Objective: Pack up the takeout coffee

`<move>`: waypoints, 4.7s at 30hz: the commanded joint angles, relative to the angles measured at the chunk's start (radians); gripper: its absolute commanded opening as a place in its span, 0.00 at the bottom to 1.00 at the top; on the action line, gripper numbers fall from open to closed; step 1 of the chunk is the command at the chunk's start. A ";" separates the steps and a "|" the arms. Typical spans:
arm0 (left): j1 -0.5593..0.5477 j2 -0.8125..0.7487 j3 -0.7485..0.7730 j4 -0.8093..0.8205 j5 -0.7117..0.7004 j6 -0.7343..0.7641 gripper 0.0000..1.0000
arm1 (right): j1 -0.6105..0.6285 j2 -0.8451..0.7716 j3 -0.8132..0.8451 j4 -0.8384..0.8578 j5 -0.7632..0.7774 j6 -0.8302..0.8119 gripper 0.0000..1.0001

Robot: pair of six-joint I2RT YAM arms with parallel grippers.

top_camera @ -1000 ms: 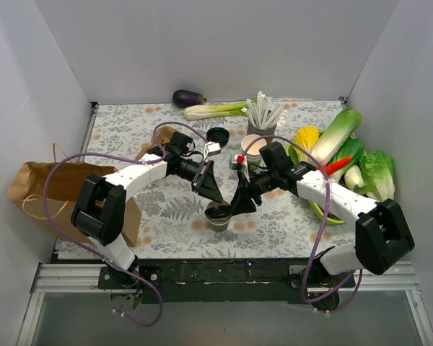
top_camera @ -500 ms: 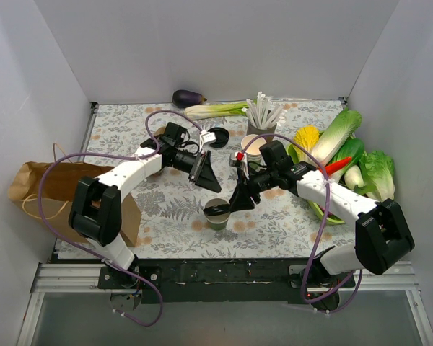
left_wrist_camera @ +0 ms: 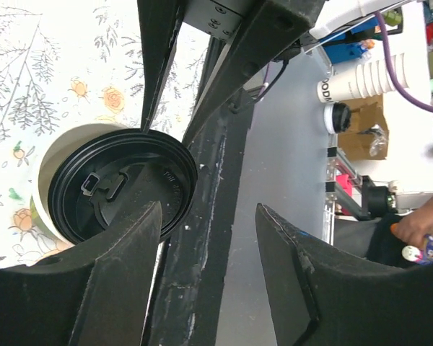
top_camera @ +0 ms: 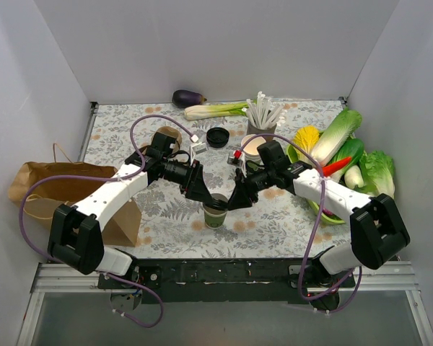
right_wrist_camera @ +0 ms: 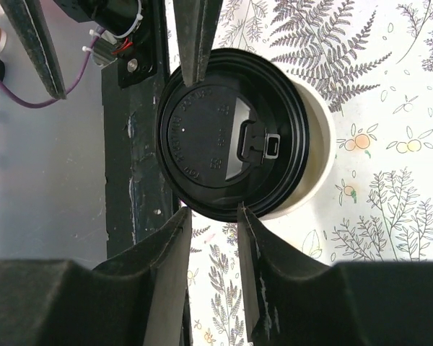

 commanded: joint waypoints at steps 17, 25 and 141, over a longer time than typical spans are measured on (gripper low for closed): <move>-0.012 -0.111 -0.094 0.069 -0.093 0.046 0.53 | 0.054 -0.002 0.077 -0.011 -0.007 -0.058 0.32; -0.012 -0.123 -0.113 0.070 -0.093 0.069 0.49 | 0.090 0.001 0.114 -0.071 0.024 -0.174 0.34; 0.060 -0.265 -0.189 0.121 -0.297 0.090 0.72 | -0.125 0.086 -0.012 0.823 -0.461 0.909 0.01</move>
